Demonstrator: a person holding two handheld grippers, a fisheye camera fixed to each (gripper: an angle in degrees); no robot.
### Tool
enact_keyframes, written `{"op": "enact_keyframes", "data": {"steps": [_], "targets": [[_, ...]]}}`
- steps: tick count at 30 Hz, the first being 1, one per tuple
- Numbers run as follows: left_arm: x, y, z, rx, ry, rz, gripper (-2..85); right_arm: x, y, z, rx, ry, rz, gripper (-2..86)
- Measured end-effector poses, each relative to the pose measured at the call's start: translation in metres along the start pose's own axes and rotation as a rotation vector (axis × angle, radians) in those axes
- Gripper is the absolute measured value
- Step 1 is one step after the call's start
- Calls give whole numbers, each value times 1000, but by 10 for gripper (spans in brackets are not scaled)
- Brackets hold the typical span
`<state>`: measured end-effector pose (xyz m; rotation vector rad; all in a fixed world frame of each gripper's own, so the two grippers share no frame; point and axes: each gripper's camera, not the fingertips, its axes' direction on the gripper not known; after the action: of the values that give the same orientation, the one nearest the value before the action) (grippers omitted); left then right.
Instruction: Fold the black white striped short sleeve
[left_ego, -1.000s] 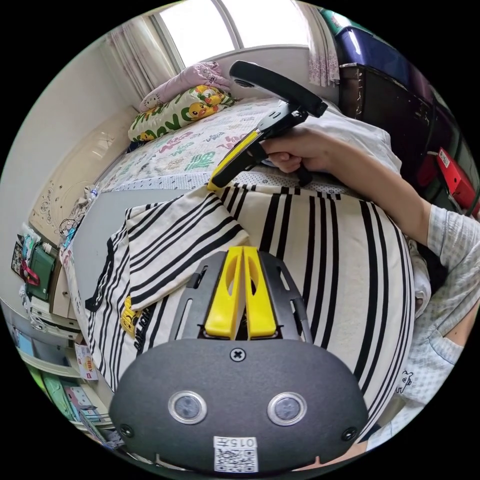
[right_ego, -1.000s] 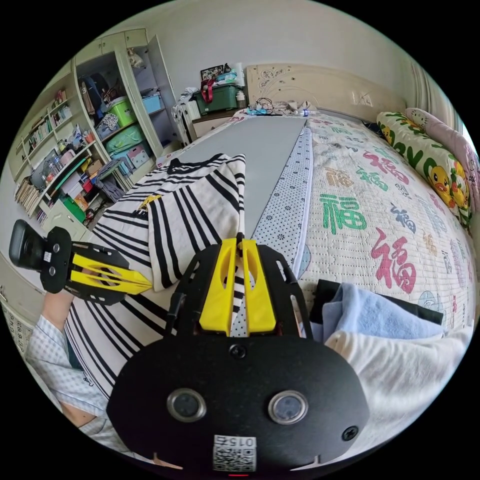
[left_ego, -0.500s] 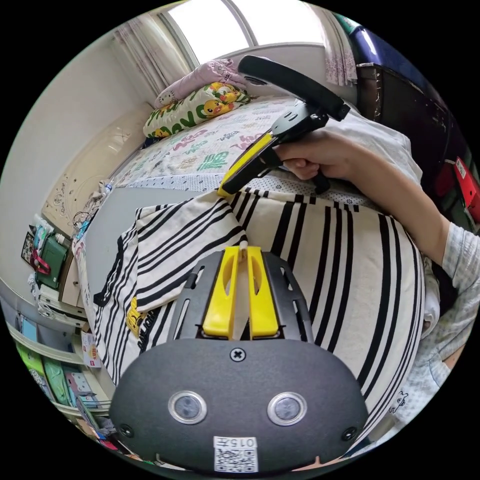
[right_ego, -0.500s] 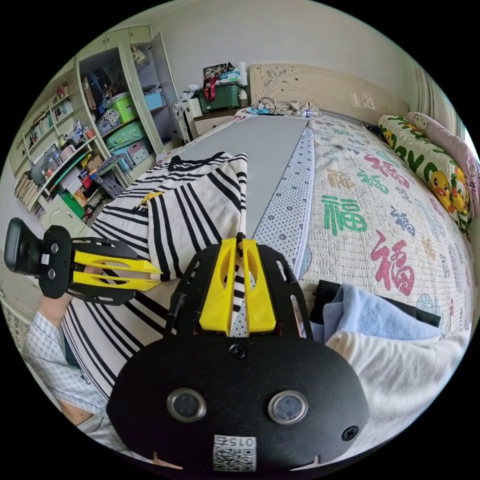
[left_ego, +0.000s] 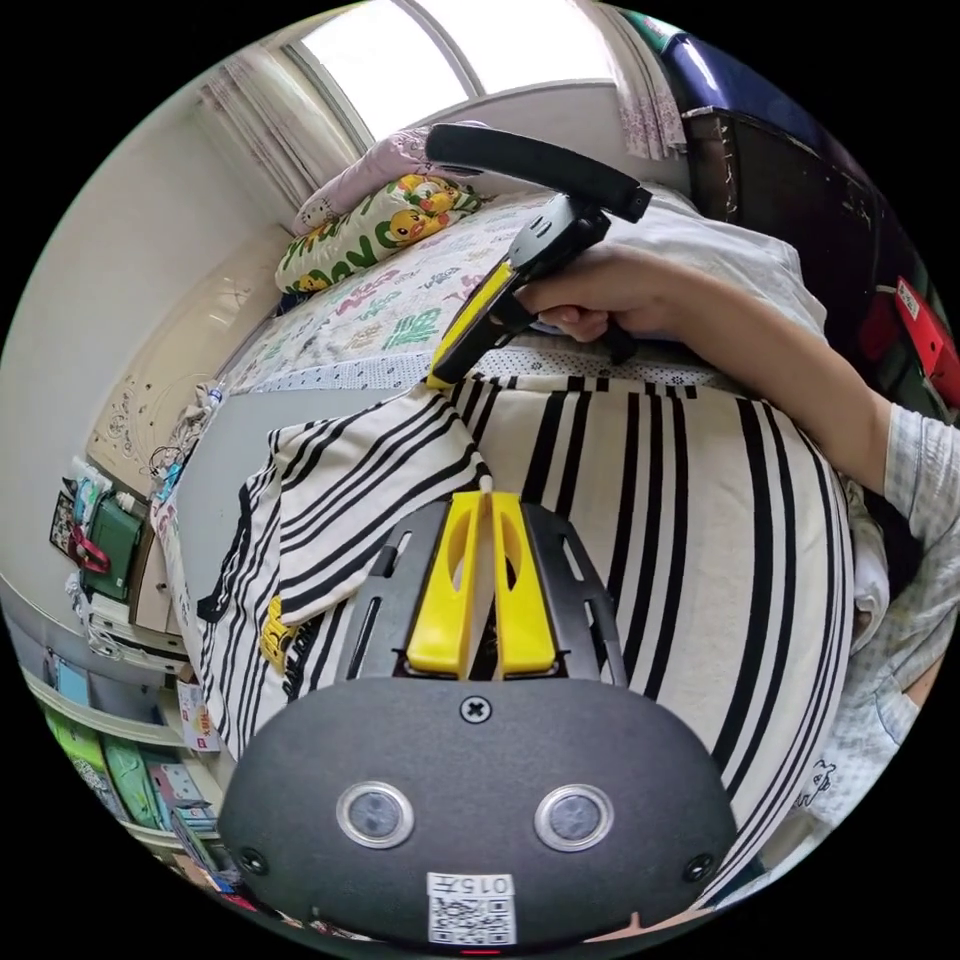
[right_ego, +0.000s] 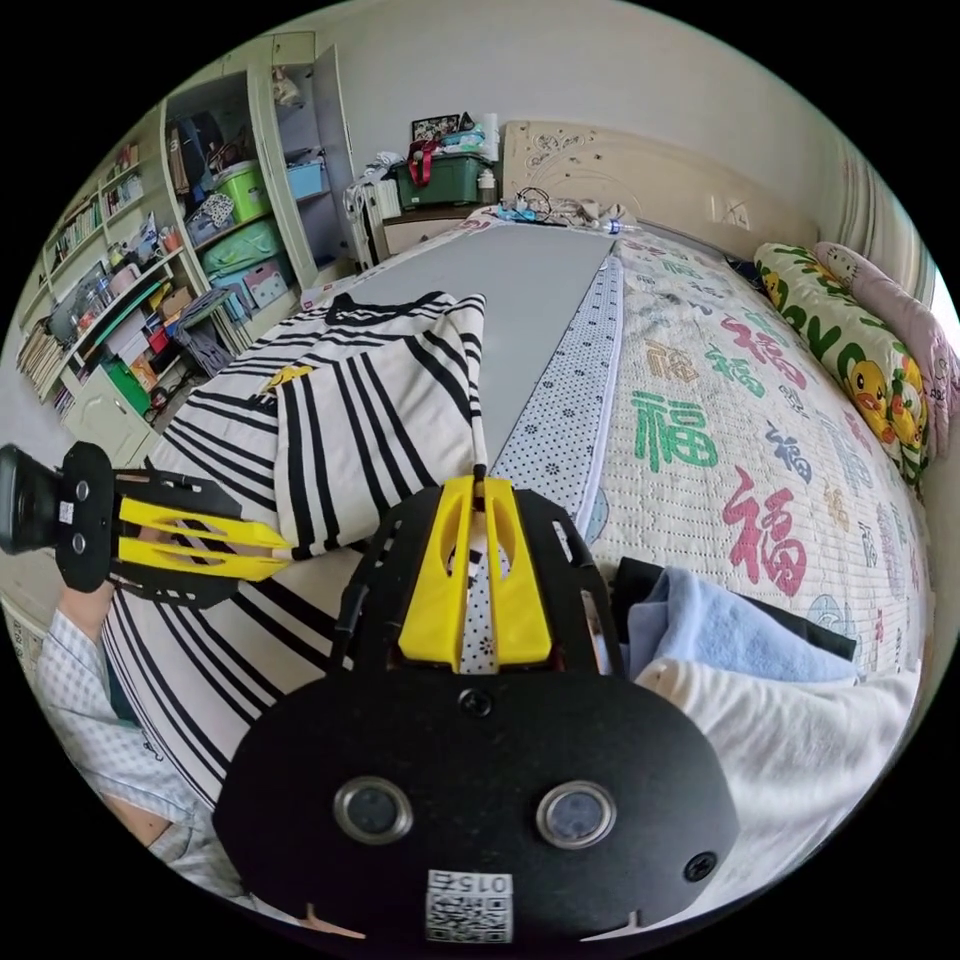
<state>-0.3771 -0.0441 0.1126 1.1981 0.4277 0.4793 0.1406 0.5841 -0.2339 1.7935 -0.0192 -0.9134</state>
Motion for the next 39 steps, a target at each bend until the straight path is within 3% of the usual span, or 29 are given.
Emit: {"op": "enact_keyframes", "data": {"steps": [2, 7, 10, 16, 21, 31, 39], "targets": [[-29, 21, -7, 32, 53, -88, 17, 2, 1, -6, 12, 10, 15, 76], [-159, 136, -45, 286, 120, -592, 43, -3, 13, -52, 226, -106, -17, 82], [-197, 184, -22, 253, 112, -786, 63, -23, 14, -58, 237, -185, -141, 77], [-199, 178, 25, 68, 93, -774, 83, -72, 7, -36, 24, -240, -414, 80], [-182, 148, 49, -71, 24, -725, 83, -90, 10, -38, -46, -205, -513, 61], [-131, 126, 32, 51, 8, -669, 9, -101, 6, -23, -157, -133, -539, 11], [-71, 81, 36, -36, -75, -620, 5, -108, 8, -29, -149, -119, -582, -2]]}}
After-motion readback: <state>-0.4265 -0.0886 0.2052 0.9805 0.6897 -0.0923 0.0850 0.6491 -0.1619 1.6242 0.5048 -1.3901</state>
